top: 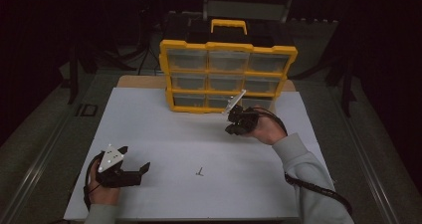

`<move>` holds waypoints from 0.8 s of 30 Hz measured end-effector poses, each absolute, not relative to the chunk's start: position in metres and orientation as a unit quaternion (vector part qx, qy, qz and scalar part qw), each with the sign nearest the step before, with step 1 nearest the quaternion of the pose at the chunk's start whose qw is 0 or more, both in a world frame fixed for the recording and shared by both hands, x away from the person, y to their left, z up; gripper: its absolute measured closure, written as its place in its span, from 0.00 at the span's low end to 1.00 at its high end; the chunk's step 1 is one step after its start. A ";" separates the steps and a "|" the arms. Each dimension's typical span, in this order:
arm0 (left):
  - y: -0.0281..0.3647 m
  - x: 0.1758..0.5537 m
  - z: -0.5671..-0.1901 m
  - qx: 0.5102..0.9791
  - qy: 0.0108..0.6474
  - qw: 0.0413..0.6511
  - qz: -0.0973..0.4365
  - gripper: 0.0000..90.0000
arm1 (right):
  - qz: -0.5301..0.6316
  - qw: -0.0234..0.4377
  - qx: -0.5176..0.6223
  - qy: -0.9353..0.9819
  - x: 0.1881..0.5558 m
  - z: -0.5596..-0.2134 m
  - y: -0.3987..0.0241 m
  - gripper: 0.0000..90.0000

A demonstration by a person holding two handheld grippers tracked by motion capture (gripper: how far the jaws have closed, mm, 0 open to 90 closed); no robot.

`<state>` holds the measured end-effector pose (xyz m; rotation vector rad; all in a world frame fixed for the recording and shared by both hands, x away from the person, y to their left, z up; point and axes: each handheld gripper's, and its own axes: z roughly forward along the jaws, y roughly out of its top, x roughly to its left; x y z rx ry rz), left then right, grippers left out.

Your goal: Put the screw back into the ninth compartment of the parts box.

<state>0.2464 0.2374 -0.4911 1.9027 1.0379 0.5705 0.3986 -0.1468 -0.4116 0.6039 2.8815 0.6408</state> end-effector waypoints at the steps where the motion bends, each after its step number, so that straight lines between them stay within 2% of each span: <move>1: 0.237 0.246 -0.491 0.765 0.417 0.435 0.229 0.05 | 0.213 0.063 0.201 0.954 0.399 -0.410 -0.147 0.97; 24: 0.238 0.247 -0.491 0.764 0.417 0.436 0.229 0.05 | 0.233 0.078 0.223 0.943 0.417 -0.384 -0.158 0.97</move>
